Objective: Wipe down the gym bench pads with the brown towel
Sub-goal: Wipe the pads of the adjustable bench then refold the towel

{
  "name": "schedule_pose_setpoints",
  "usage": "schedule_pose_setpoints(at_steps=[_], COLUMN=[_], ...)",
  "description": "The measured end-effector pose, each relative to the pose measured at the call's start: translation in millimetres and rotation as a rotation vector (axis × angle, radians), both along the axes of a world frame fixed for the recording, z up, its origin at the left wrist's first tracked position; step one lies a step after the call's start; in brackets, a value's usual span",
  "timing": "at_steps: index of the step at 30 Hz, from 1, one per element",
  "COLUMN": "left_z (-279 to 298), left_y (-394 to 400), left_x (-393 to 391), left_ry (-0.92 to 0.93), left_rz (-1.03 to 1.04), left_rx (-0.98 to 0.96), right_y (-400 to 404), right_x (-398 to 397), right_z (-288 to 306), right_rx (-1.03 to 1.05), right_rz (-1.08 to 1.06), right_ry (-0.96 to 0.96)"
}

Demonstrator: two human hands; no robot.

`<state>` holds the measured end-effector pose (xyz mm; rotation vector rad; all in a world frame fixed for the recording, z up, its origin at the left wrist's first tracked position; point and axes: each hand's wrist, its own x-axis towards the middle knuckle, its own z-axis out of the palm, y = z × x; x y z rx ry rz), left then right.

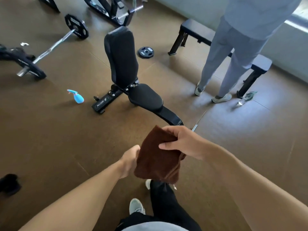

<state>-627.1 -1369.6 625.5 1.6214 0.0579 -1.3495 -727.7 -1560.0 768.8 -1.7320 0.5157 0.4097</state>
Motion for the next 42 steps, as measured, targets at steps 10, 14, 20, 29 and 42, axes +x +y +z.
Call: schedule_pose_setpoints(at_steps=[10,14,20,29,42], left_z=[-6,-3,6,-30,-144], left_y=[-98,-157,-244,-298,-320], left_x=[116,178,237,379,478], left_ry=[0.291,0.215,0.198,0.313,0.482], left_rz=[-0.143,0.047,0.218,0.152,-0.067], left_rx=[0.005,0.046,0.052,0.194,0.524], right_y=[-191,-224,-179,-167,-179], right_x=[133,182,223,304,418], right_z=[-64,-82,-110,-171,-324], right_rx=[-0.021,-0.032,-0.217,-0.484,-0.018], right_rz=[-0.394,-0.407,-0.014,-0.137,-0.534], right_ry=[0.120,0.103,-0.027,0.042,0.351])
